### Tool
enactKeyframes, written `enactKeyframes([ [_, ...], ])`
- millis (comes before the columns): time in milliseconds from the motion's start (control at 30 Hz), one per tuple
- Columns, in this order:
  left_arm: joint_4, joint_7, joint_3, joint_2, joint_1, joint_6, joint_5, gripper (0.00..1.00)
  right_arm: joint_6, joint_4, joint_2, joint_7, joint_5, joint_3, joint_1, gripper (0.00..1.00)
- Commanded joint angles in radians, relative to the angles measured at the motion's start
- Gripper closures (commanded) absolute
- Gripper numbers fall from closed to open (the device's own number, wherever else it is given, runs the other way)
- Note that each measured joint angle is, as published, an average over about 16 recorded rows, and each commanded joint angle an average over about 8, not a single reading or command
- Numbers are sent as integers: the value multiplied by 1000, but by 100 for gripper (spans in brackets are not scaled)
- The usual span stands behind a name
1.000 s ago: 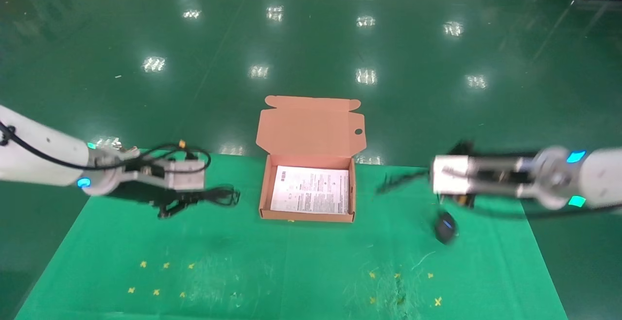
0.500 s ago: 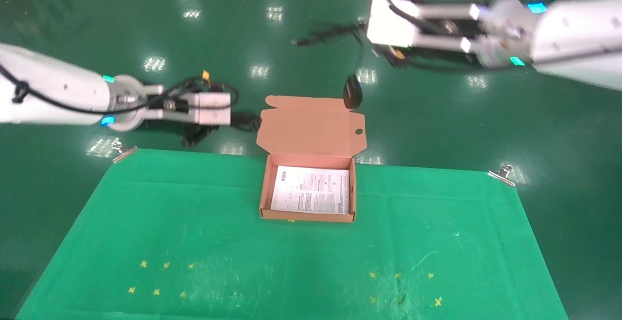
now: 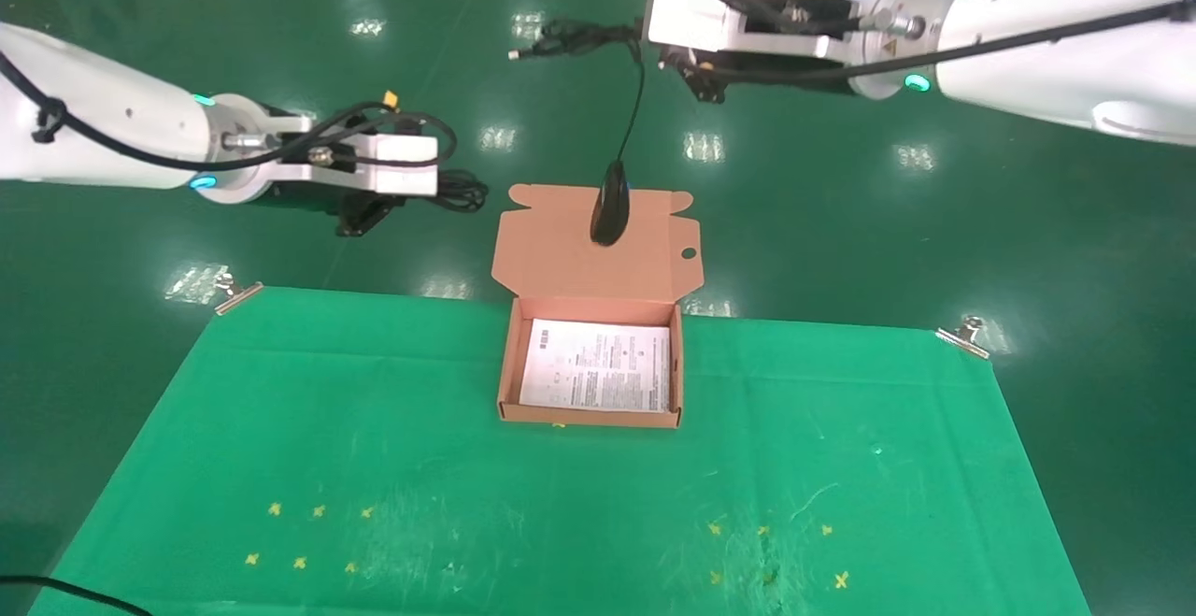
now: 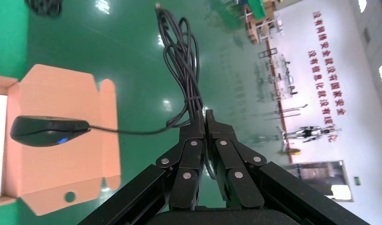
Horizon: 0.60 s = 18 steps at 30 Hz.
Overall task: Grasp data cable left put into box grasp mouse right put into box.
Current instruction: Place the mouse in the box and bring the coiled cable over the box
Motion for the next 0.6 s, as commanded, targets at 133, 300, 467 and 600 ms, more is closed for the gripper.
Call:
enactKeyframes([
  [133,-15,-24,9,-33,7,30,22,100,9,-21,-20,-7,-1,-7,-18,100],
  [300,-73,-96,18,-83,16,89,60,100,13,-58,-51,-13,-11,-25,-43,100],
  [467,-152,-184,28,-131,22,153,110,100,23,-109,-97,-16,-17,-42,-71,100],
  [600,-209,-236,32,-153,28,183,137,100,30,-143,-134,-15,-5,-56,-97,100],
])
